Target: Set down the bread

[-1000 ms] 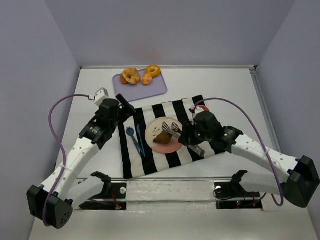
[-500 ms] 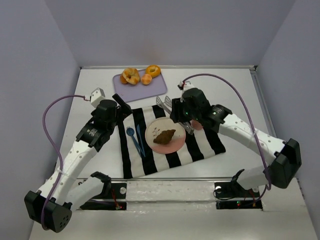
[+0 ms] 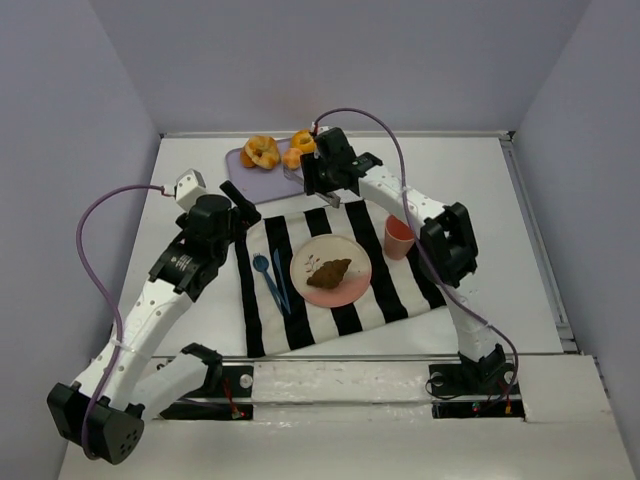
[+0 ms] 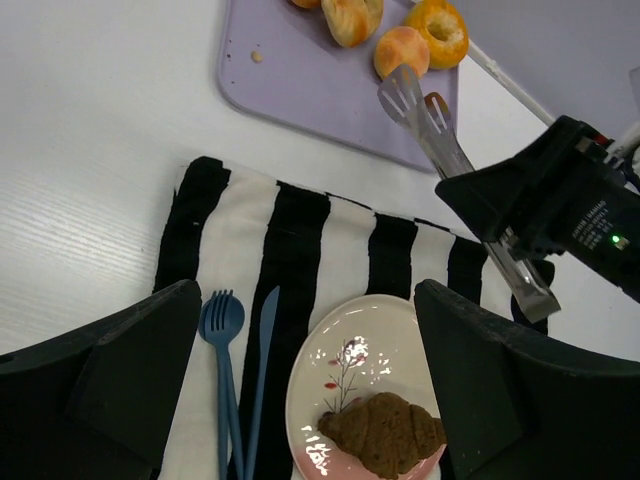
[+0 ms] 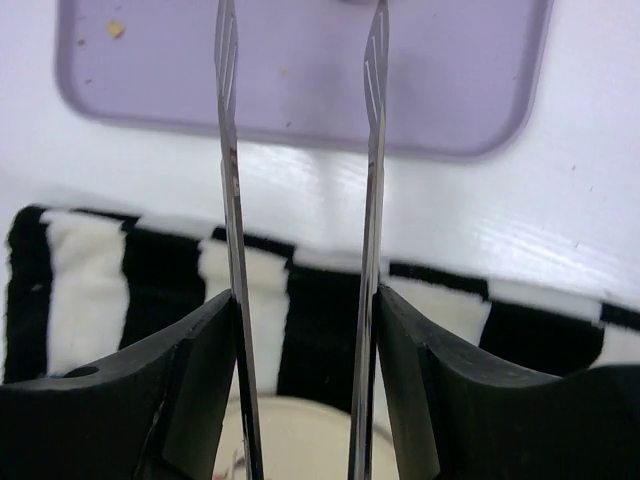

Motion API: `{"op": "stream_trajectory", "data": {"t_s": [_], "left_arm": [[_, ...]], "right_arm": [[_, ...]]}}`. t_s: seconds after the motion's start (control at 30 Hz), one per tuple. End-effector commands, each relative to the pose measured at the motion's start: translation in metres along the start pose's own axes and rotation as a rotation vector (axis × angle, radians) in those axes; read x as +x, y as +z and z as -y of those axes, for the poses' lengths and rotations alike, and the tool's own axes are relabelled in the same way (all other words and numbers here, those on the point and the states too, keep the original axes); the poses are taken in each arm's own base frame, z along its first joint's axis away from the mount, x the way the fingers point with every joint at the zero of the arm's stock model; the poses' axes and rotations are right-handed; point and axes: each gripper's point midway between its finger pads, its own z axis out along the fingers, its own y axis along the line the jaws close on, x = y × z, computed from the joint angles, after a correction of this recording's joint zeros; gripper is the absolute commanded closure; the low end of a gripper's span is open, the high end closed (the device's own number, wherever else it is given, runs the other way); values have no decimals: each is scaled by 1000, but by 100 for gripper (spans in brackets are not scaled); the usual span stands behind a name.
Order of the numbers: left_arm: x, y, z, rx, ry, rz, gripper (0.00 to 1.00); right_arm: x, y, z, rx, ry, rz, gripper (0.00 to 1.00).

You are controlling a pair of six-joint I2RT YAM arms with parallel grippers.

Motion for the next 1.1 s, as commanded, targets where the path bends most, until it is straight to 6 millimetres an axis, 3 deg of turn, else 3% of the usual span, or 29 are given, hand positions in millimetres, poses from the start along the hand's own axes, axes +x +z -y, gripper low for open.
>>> {"op": "stream_trajectory", "data": {"t_s": [0.0, 0.17, 0.4, 0.7, 0.93, 1.0, 1.07], "left_arm": [[-29, -1, 10, 1, -16, 87, 1], [-36, 6, 15, -1, -1, 94, 1], [-42, 13, 17, 1, -6, 103, 1], [-41, 22, 11, -19, -4, 94, 1], [-41, 26, 5, -32, -5, 93, 1], [-42, 27, 3, -35, -8, 94, 1], [-42, 26, 2, -35, -10, 93, 1]], "right_arm": [[-32, 9, 16, 6, 6, 30, 38], [-24, 50, 25, -10, 0, 5, 34], [-13, 87, 11, -104, -25, -11, 32], [-15, 93, -15, -249, -7, 10, 32], [-19, 97, -15, -235, 51, 28, 48], [-24, 98, -6, -179, 72, 49, 61], [-28, 95, -4, -162, 83, 60, 67]]}}
